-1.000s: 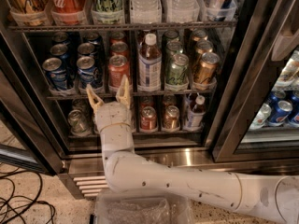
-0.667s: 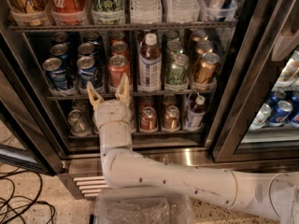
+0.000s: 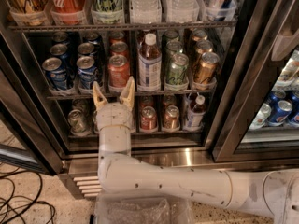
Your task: Pick coke can from middle shelf of fridge
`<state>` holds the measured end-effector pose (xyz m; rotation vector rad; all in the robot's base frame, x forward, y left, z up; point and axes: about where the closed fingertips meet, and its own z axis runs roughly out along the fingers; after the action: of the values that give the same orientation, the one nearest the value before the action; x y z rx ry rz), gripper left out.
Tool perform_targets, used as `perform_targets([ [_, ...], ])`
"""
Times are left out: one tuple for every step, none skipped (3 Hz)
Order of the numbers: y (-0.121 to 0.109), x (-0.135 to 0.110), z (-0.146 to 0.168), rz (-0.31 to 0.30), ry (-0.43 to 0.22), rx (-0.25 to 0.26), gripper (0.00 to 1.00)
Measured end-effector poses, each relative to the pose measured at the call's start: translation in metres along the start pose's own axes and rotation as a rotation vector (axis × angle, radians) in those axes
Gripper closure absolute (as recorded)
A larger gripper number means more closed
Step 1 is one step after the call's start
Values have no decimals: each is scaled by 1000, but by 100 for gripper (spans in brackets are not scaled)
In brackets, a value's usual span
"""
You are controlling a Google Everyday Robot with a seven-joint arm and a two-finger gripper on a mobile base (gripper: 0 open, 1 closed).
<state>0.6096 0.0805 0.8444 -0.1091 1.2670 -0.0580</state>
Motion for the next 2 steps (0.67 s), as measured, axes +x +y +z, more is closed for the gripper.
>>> perform_targets([
  [-8, 1, -6, 0, 2, 37, 28],
  [-12, 1, -10, 1, 3, 57, 28],
])
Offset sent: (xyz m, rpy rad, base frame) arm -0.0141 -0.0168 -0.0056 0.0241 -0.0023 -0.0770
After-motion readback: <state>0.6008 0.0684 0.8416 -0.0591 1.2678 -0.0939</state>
